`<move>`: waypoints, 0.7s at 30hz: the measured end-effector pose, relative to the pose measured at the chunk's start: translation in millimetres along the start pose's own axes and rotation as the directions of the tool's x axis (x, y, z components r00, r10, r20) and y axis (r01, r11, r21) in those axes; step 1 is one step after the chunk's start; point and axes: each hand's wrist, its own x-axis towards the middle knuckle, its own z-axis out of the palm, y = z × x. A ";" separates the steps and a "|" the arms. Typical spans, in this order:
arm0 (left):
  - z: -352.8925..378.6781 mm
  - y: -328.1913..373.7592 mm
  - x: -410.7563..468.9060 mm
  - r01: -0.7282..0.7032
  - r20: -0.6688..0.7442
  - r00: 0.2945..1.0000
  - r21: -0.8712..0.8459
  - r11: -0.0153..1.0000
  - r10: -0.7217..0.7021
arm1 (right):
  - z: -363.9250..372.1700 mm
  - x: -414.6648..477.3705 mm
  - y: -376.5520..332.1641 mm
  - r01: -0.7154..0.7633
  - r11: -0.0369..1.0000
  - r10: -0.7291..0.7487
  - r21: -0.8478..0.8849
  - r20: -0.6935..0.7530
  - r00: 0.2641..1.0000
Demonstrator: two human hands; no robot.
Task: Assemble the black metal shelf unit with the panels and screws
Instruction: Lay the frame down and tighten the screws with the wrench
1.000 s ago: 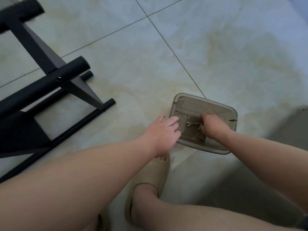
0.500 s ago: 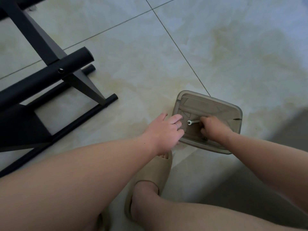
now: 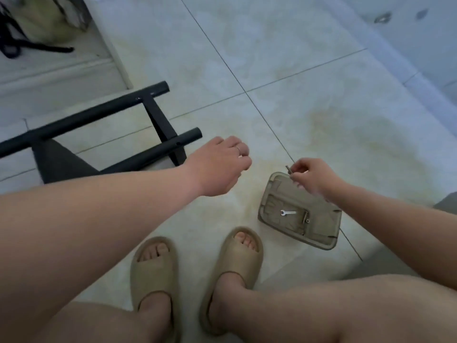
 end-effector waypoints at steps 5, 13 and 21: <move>-56.2 -28.6 -54.5 0.399 -0.125 0.907 -0.050 0.916 -0.402 | -4.9 -34.9 -96.7 0.181 0.981 -0.183 0.077 0.020 0.983; -46.0 -59.5 -128.8 0.771 0.454 0.605 -0.129 0.623 -0.654 | 35.0 -101.5 -176.9 0.213 0.919 -0.213 0.333 -0.037 0.976; -48.0 -31.4 -134.8 0.717 0.470 0.675 -0.237 0.656 -0.569 | 67.0 -158.9 -153.3 0.096 0.907 -0.084 0.411 -0.046 0.995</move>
